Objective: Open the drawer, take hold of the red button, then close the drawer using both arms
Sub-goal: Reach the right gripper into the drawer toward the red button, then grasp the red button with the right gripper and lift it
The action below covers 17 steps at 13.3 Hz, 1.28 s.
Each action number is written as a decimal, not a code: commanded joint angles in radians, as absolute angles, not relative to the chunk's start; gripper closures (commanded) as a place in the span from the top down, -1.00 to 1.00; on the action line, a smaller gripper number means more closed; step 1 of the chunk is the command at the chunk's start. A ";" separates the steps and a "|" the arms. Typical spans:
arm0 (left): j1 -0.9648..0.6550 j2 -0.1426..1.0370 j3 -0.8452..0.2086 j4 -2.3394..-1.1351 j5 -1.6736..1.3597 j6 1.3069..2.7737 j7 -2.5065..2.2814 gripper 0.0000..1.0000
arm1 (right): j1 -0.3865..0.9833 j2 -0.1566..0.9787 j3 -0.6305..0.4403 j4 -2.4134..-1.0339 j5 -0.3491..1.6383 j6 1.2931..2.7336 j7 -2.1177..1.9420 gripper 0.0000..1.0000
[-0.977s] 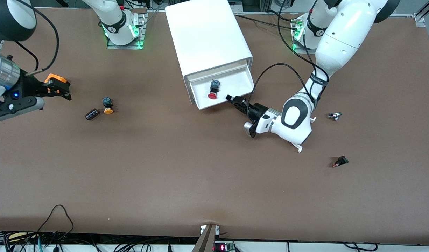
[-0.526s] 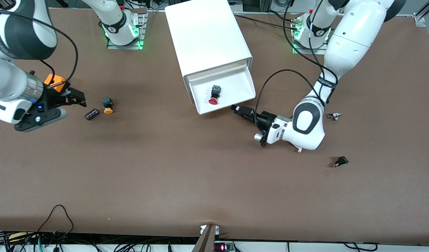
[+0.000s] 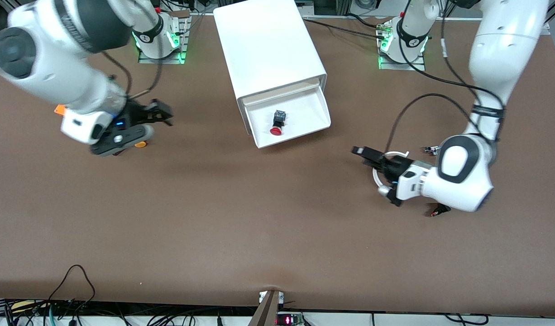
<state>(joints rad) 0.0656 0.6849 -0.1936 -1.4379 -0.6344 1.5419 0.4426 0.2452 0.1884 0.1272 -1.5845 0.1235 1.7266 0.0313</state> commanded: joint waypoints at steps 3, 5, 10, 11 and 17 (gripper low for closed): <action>0.072 0.638 -0.196 -1.368 -0.356 1.503 0.391 1.00 | 0.415 0.287 0.124 -1.577 0.132 1.862 0.373 1.00; 0.066 0.626 -0.201 -1.370 -0.299 1.503 0.321 1.00 | 0.491 0.348 0.124 -1.575 0.126 1.931 0.538 1.00; 0.008 0.666 -0.199 -1.370 -0.212 1.514 0.278 1.00 | 0.639 0.500 0.123 -1.485 0.107 2.057 0.943 1.00; 0.008 0.673 -0.199 -1.370 -0.215 1.514 0.276 1.00 | 0.661 0.532 0.123 -1.447 0.094 2.056 0.998 1.00; 0.006 0.673 -0.201 -1.370 -0.219 1.513 0.241 1.00 | 0.736 0.598 0.123 -1.437 0.005 2.063 1.150 0.98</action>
<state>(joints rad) 0.0084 0.6784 -0.2006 -1.3759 -0.2380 1.5184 0.2568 0.7157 0.5787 0.1313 -1.4651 0.0297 2.0730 1.1082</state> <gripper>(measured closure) 0.000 0.000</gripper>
